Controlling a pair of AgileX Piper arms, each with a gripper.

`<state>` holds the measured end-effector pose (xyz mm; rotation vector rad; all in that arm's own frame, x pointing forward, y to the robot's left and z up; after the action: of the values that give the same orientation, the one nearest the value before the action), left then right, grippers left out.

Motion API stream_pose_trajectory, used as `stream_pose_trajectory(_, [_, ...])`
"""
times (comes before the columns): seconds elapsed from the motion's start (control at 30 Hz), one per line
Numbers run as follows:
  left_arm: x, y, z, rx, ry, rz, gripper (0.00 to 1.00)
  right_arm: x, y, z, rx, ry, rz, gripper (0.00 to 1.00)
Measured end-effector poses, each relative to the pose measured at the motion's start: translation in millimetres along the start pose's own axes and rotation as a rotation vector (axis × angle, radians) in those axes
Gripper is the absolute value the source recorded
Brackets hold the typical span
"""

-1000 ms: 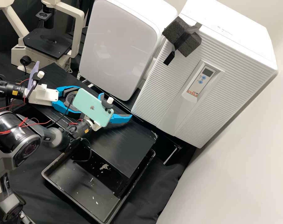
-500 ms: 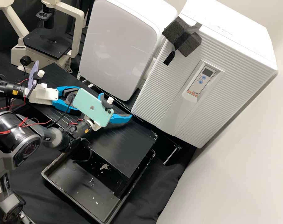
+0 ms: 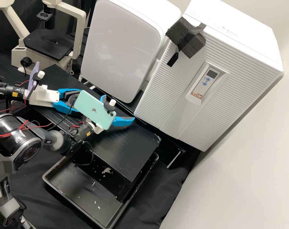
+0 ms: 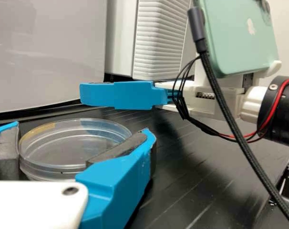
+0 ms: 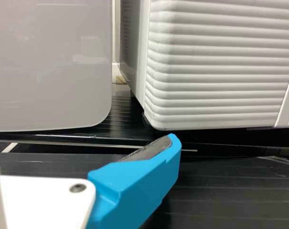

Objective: Place the petri dish on the microscope

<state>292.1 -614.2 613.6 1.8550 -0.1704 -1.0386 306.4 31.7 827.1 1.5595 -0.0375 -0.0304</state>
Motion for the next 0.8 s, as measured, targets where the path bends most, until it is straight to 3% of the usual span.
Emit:
stream_pose_trajectory(0.17, [-15,1.5,-2,0.071,0.027,-0.014,0.0,0,0,0,0.0,0.0,0.0,1.0])
stream_pose_trajectory(0.33, [-39,15.4,-12,0.108,0.088,-0.005,0.0,0,0,0,0.0,0.0,0.0,1.0])
stream_pose_trajectory(0.53, [-72,39.6,-32,0.075,0.189,0.05,0.0,0,0,0,0.0,0.0,0.0,1.0])
stream_pose_trajectory(0.8, [-107,57.6,-56,-0.008,0.294,0.128,0.0,0,0,0,0.0,0.0,0.0,1.0])
